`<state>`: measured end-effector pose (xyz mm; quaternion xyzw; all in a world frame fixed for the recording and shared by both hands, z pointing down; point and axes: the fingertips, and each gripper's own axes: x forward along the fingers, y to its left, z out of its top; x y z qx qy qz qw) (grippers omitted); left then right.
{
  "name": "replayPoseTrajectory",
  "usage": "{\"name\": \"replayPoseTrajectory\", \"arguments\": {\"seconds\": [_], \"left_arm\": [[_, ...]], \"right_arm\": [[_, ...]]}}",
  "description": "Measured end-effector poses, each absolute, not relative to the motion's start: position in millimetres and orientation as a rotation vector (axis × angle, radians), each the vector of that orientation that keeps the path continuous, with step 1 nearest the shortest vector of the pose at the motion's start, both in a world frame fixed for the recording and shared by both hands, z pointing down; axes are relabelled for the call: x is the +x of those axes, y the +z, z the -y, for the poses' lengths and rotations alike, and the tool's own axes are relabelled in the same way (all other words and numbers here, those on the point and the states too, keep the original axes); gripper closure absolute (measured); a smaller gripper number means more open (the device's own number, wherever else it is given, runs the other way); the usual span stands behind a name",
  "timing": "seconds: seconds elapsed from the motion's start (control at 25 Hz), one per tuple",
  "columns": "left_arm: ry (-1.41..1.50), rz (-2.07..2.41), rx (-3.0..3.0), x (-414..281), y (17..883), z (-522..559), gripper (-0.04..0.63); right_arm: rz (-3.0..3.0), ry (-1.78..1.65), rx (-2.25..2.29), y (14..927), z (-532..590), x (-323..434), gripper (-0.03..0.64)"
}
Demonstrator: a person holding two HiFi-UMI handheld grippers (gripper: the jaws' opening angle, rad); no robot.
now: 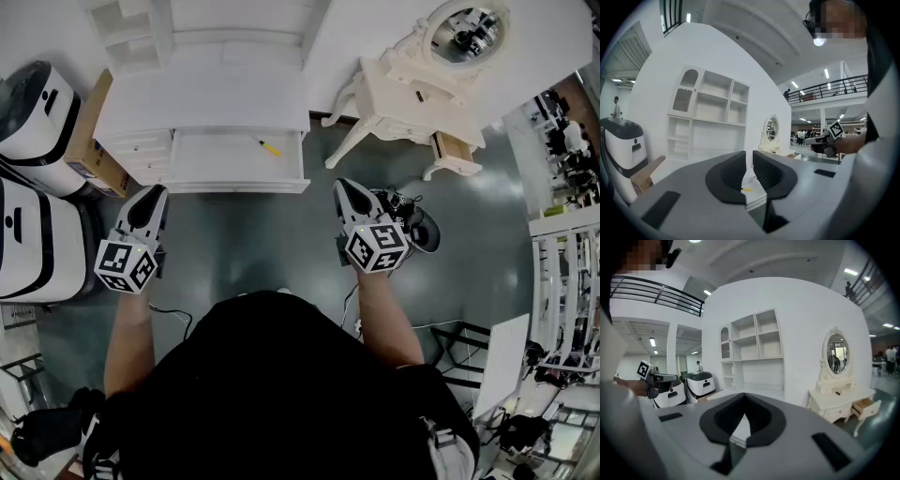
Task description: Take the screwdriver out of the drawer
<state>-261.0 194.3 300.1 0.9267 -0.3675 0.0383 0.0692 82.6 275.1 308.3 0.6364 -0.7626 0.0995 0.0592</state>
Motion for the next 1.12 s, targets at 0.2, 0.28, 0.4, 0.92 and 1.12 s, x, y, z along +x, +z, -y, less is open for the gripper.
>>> {"name": "replayPoseTrajectory", "arguments": {"seconds": [0.2,0.28,0.4,0.92,1.12], "left_arm": [[0.106,1.115,2.788,-275,298,-195,0.535],[0.100,1.119,2.788,-280,298,-197,0.535],[0.091,1.123,2.784,-289,299,-201,0.535],[0.126,1.149,2.786,-279,296,-186,0.535],[0.161,1.170,2.794,-262,306,-160,0.535]], "right_arm": [[2.308,0.307,1.932,308,-275,73,0.606],[2.307,0.313,1.925,310,-279,68,0.606],[2.303,0.311,1.912,311,-283,60,0.606],[2.298,0.348,1.943,319,-260,82,0.604],[2.324,0.366,1.929,336,-228,100,0.604]]}}
